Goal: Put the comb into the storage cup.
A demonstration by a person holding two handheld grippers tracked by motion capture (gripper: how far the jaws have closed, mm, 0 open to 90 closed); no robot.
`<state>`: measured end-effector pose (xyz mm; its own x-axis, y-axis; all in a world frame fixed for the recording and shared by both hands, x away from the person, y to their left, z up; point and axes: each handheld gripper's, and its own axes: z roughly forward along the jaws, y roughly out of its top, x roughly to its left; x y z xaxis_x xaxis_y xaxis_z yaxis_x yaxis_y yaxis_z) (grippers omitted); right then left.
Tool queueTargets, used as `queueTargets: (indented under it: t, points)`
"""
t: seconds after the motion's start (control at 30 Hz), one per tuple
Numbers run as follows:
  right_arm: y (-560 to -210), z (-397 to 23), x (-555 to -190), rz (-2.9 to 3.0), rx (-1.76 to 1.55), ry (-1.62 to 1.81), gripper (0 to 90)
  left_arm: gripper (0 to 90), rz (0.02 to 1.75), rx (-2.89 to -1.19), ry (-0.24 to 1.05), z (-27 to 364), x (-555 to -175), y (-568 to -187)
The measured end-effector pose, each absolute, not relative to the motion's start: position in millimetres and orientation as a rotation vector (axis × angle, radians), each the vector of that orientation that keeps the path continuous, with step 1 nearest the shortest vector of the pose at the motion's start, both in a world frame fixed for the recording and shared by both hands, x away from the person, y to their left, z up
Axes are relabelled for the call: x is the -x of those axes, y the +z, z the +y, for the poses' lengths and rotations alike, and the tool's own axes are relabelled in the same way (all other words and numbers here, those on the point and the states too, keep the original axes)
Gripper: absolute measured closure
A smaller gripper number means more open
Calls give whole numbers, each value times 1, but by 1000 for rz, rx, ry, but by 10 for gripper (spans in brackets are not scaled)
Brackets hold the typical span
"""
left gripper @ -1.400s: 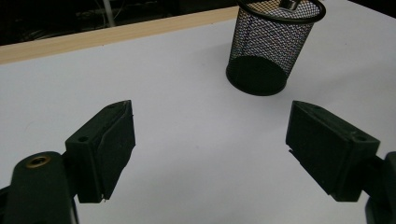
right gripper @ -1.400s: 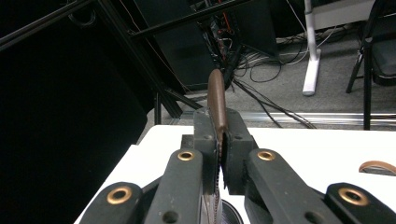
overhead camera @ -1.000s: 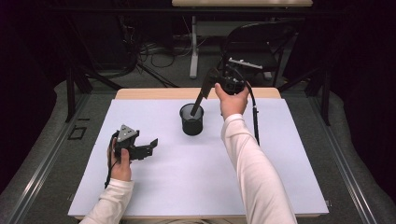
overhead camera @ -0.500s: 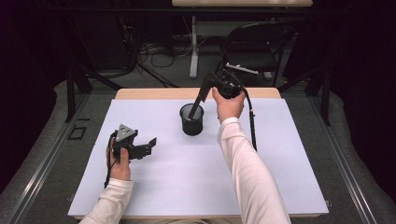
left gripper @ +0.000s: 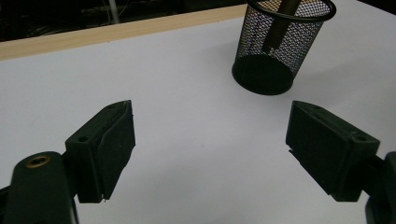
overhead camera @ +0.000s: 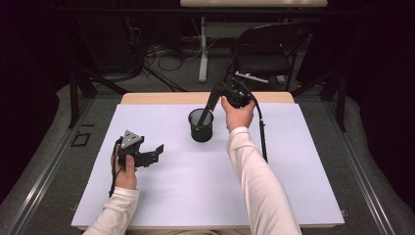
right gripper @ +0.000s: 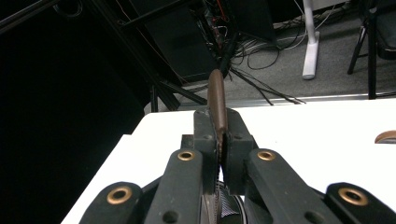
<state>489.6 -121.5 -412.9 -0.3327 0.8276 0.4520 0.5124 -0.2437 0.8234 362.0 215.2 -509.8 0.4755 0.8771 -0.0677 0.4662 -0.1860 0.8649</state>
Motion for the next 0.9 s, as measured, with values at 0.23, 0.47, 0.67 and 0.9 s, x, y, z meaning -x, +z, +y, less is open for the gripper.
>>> queueTargets:
  t: [0.23,0.47,0.67,0.9]
  points:
    - [-418,-116,-490,1744,-1614,1589,868,162,1132,-1822,572,215,-362,-510]
    - [-422,-111,-491,1753,-1614,1589,868,162,1136,-1818,574,216,-362,-510]
    - [-429,-110,-492,1758,-1624,1584,868,162,1142,-1816,569,217,-362,-510]
    - [-436,-112,-493,1759,-1645,1583,868,162,1147,-1817,572,217,-363,-511]
